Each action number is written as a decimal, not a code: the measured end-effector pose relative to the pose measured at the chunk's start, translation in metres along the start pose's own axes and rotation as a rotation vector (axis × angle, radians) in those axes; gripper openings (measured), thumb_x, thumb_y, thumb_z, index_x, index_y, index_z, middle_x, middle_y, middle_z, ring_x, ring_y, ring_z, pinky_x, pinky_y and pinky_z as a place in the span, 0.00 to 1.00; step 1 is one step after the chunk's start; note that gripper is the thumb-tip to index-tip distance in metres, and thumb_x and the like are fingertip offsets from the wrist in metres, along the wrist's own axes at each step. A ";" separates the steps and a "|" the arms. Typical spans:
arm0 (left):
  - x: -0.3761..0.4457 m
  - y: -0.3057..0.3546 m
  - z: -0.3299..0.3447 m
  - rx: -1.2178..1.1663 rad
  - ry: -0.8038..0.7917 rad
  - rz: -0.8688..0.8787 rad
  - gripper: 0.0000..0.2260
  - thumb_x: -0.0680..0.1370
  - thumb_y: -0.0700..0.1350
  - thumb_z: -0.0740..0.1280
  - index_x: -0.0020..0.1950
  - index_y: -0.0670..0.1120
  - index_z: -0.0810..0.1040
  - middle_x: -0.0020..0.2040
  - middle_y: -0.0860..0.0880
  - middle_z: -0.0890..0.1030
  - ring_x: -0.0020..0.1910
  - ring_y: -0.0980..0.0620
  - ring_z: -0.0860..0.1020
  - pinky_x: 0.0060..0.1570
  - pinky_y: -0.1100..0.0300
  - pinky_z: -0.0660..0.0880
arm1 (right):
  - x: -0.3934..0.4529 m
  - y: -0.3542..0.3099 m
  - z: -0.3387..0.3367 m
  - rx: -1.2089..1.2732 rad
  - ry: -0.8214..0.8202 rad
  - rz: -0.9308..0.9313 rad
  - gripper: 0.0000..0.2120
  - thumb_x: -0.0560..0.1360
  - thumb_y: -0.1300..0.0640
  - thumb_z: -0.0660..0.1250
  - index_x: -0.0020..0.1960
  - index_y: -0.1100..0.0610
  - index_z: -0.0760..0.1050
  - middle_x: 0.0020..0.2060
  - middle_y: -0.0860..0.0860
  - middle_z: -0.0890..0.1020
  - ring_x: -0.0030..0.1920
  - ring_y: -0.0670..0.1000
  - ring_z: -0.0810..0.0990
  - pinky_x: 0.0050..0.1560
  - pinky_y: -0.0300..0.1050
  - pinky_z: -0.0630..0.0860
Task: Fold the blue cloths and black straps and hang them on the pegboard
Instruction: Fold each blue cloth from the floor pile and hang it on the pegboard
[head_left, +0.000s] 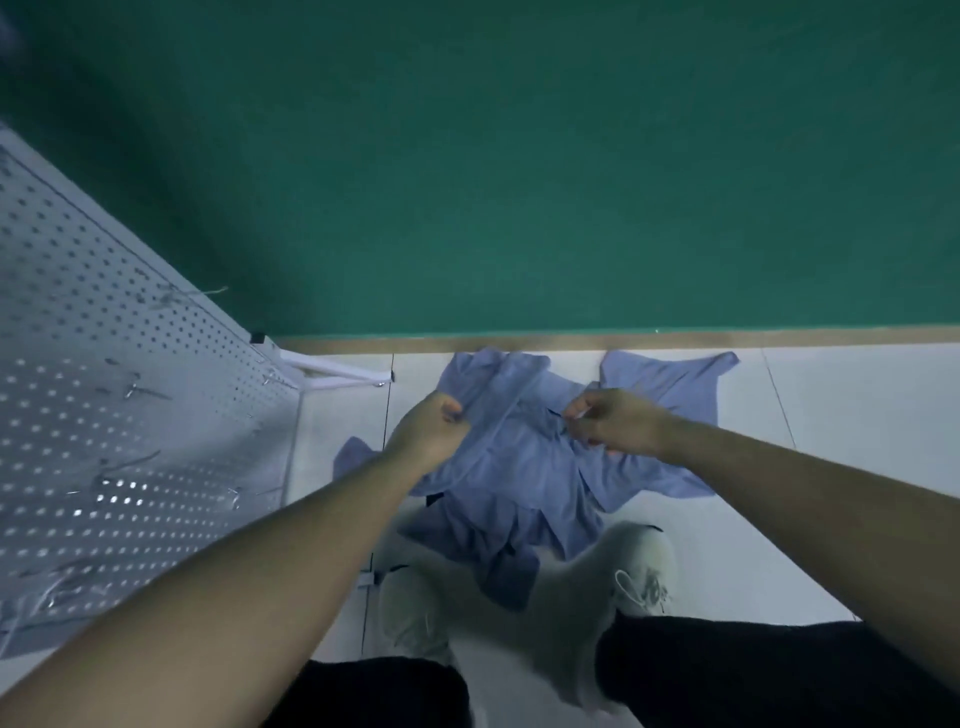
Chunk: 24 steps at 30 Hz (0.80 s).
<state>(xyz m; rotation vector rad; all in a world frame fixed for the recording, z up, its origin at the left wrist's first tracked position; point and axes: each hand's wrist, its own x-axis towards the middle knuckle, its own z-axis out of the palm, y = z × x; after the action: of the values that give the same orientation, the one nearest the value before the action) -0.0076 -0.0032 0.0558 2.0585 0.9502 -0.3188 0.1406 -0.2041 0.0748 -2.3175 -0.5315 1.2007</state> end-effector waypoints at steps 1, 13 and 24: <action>0.012 -0.008 0.010 -0.014 -0.019 -0.030 0.06 0.78 0.42 0.65 0.54 0.47 0.76 0.55 0.45 0.82 0.56 0.44 0.79 0.55 0.54 0.73 | 0.014 0.005 0.005 -0.016 -0.026 0.015 0.10 0.80 0.56 0.66 0.58 0.58 0.78 0.44 0.54 0.82 0.39 0.49 0.79 0.32 0.33 0.74; 0.123 -0.077 0.108 0.148 -0.066 -0.069 0.22 0.77 0.51 0.69 0.70 0.49 0.72 0.70 0.45 0.71 0.68 0.42 0.71 0.63 0.52 0.70 | 0.152 0.057 0.061 -0.098 -0.115 0.052 0.05 0.79 0.54 0.66 0.55 0.49 0.76 0.49 0.45 0.78 0.48 0.46 0.76 0.35 0.26 0.68; 0.148 -0.098 0.128 0.036 -0.031 -0.030 0.12 0.79 0.44 0.67 0.63 0.45 0.77 0.53 0.46 0.81 0.54 0.44 0.80 0.48 0.59 0.70 | 0.173 0.072 0.083 0.193 0.011 0.084 0.05 0.80 0.55 0.63 0.52 0.48 0.77 0.48 0.50 0.82 0.48 0.51 0.81 0.38 0.37 0.78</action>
<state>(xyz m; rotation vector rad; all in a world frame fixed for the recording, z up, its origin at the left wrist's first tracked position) 0.0363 0.0109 -0.1580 2.0670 0.9639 -0.3854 0.1739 -0.1511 -0.1207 -2.1992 -0.3028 1.2204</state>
